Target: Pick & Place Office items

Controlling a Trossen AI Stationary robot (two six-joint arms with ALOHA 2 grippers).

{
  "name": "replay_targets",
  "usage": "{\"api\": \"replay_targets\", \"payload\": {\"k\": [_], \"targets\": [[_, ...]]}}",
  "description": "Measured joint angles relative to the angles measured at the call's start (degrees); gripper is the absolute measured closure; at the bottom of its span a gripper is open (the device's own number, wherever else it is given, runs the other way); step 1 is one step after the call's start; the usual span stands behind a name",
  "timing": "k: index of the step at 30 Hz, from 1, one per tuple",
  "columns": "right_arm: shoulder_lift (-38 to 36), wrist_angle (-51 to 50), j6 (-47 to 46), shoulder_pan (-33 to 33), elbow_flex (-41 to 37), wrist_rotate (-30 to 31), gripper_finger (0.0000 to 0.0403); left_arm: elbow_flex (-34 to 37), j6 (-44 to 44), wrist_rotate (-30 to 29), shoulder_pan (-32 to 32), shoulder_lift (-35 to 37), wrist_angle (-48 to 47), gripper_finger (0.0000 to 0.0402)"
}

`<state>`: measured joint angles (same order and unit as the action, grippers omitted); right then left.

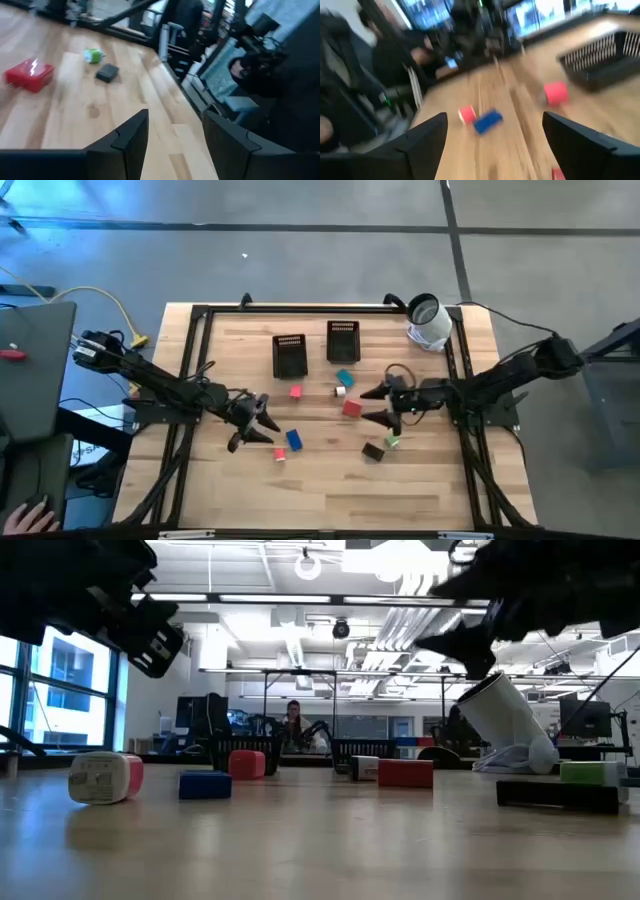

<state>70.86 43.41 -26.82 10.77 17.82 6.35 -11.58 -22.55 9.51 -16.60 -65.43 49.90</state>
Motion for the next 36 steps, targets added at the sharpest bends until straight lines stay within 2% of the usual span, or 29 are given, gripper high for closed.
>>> {"api": "replay_targets", "payload": {"k": [5, 11, 13, 15, 19, 27, 36], "targets": [[5.01, -9.47, -4.21, -0.59, 3.22, -5.97, 0.0089, -0.08, 0.18, -1.91, -0.39, 0.00, -1.81, 0.0220], [3.82, -20.42, -5.05, -3.49, 9.37, -12.91, 0.0089, -0.08, 2.23, -8.77, -0.39, 0.00, -4.78, 0.0220], [2.46, -26.66, -2.34, -4.55, 12.43, -11.05, 0.0089, -0.08, 3.06, -11.39, -0.39, 0.00, -5.41, 0.0220], [1.75, -34.24, 0.07, -5.26, 15.65, -6.24, 0.0089, -0.08, 3.70, -12.78, -0.38, 0.00, -5.46, 0.0220], [1.67, -43.61, 2.32, -6.17, 19.96, 1.05, 0.0089, -0.08, 3.70, -12.87, 0.05, 0.00, -5.43, 0.0220], [1.78, -50.46, -0.40, -10.38, 20.24, 3.54, 0.0089, -0.07, 3.72, -12.85, 1.46, 0.00, -5.69, 0.0220], [6.82, -46.70, -0.58, -11.18, 20.23, -1.95, 0.0089, -0.06, 3.74, -12.85, 3.37, 0.00, -6.12, 0.0220]]}}
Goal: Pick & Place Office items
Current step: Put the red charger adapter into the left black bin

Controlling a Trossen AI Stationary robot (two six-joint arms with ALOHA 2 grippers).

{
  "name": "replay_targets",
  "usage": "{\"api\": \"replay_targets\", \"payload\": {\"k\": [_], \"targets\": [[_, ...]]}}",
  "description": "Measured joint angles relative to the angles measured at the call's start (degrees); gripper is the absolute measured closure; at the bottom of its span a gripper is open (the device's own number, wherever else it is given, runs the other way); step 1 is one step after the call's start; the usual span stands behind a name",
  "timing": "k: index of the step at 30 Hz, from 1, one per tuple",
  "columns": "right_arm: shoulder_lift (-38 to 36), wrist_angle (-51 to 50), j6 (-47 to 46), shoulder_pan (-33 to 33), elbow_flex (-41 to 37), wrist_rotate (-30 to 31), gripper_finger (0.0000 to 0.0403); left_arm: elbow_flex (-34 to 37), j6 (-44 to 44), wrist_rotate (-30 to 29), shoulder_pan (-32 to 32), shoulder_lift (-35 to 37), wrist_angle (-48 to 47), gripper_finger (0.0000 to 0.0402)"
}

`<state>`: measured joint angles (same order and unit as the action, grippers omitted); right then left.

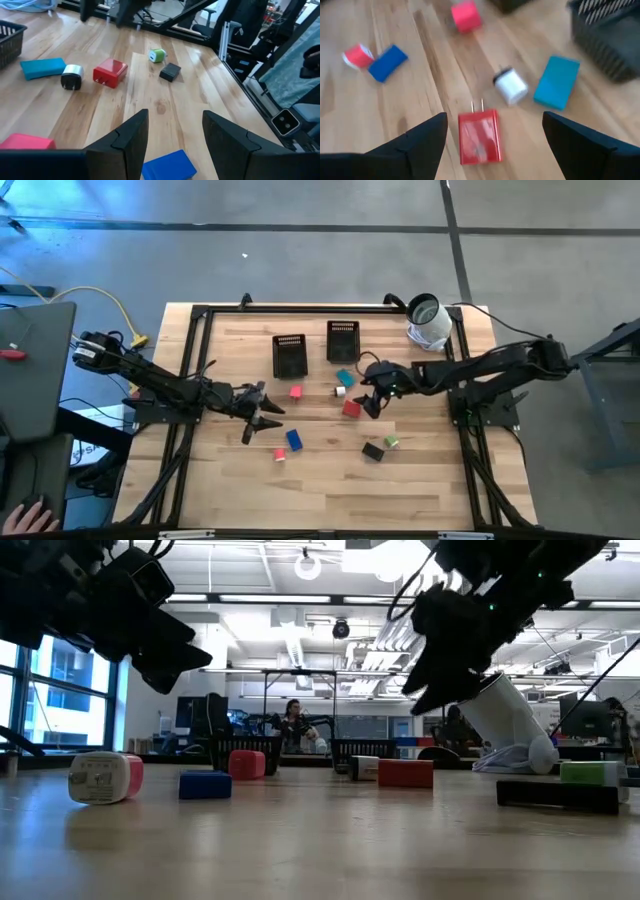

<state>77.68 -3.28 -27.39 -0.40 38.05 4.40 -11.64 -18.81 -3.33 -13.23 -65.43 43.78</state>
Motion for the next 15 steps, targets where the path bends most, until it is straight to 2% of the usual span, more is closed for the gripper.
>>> {"api": "replay_targets", "payload": {"k": [8, 15], "targets": [[4.30, 1.67, -2.76, 0.02, 0.02, -7.50, 0.0089, 0.02, 0.00, 0.00, 0.22, 0.00, -1.76, 0.0220], [4.25, 3.29, -2.83, 1.89, 0.04, -7.39, 0.0089, 0.02, 0.00, 0.02, 0.22, 0.00, -2.04, 0.0220]]}}
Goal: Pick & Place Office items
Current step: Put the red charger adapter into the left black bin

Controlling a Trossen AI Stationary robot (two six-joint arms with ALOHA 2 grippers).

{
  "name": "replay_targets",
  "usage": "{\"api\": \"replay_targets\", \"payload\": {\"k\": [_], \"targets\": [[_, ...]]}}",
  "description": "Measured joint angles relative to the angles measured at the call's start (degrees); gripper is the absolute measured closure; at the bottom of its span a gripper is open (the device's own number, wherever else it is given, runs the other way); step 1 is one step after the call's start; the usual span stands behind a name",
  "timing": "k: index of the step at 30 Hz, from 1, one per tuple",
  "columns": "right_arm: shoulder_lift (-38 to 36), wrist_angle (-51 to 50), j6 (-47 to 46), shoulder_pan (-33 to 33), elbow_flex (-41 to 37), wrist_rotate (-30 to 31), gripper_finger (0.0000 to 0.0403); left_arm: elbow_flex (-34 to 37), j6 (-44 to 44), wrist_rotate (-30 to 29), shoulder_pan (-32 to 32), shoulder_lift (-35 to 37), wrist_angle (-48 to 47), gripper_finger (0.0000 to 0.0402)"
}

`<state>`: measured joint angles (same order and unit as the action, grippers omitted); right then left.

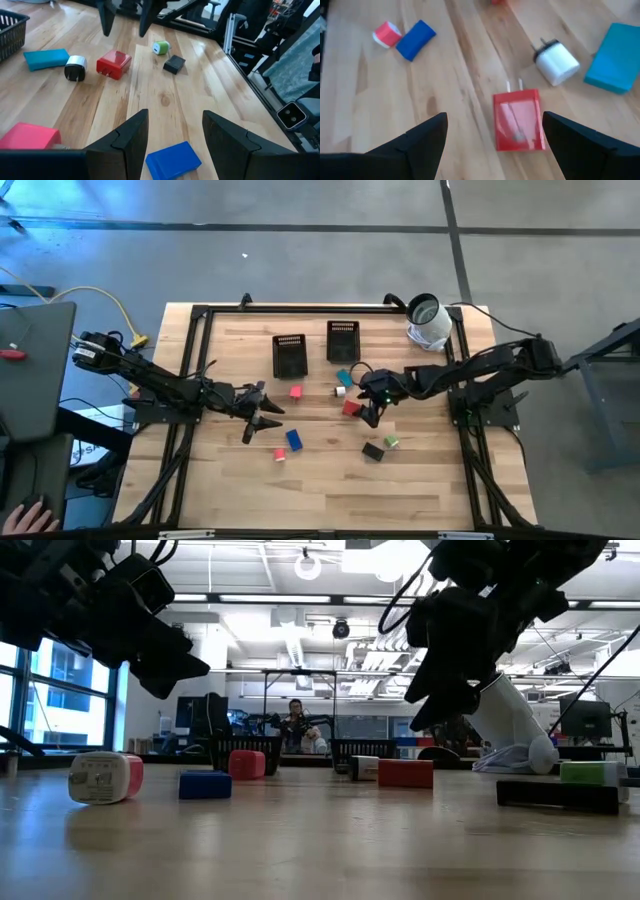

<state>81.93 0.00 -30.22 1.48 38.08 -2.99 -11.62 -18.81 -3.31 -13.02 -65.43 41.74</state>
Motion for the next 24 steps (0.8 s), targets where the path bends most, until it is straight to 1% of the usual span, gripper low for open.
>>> {"api": "replay_targets", "payload": {"k": [9, 13, 18, 24], "targets": [[0.05, -0.18, 0.54, 2.26, -0.02, 5.78, 0.0089, 0.00, 0.00, 0.00, 0.00, 0.00, 0.02, 0.0220], [1.15, -0.87, 1.19, 2.80, -0.02, 7.76, 0.0089, 0.00, 0.00, 0.00, 0.00, 0.00, 0.03, 0.0220], [3.31, -0.81, 1.74, 3.03, 0.68, 7.31, 0.0089, 0.00, 0.00, 0.00, 0.00, 0.00, 0.16, 0.0220], [7.22, -0.73, 3.45, 3.03, 3.56, 6.93, 0.0089, 0.00, 0.00, -0.07, 0.15, -0.04, -0.23, 0.0220]]}}
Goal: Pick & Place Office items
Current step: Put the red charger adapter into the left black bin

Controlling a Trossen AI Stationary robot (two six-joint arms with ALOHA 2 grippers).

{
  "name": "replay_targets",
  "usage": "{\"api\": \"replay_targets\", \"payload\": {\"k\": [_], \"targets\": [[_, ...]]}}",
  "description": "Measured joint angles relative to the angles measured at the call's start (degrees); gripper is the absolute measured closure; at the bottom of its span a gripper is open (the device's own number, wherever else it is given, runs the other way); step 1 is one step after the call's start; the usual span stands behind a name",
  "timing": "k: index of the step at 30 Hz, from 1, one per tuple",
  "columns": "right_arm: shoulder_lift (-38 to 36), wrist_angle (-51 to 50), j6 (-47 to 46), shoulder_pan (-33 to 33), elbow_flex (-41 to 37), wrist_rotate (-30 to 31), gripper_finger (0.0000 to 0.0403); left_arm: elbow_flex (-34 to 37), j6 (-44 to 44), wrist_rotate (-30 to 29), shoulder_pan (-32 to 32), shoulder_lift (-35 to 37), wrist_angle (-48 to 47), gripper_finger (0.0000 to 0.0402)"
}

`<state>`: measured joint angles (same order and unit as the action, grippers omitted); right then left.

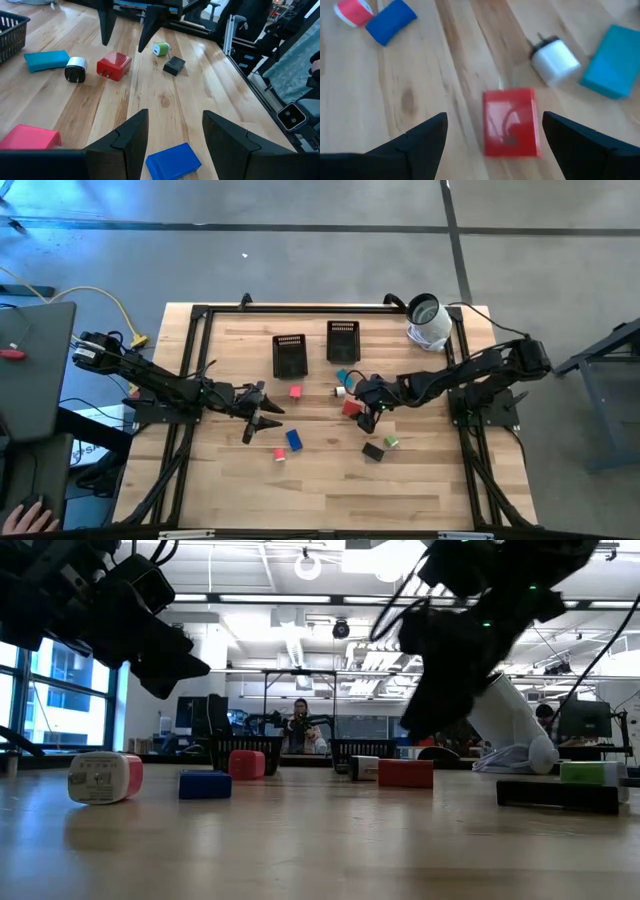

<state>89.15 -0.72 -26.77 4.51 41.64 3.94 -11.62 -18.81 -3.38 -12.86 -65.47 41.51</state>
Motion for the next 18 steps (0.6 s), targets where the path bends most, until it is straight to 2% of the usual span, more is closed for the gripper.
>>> {"api": "replay_targets", "payload": {"k": [8, 18], "targets": [[4.39, 1.09, -0.06, 0.00, 0.15, -1.17, 0.0089, 0.05, 0.00, -0.06, 0.25, -0.90, -0.14, 0.0220], [4.47, 1.41, 0.02, 0.00, 0.20, -0.91, 0.0089, 0.04, 0.76, -0.11, 0.81, -1.03, 1.62, 0.0220]]}}
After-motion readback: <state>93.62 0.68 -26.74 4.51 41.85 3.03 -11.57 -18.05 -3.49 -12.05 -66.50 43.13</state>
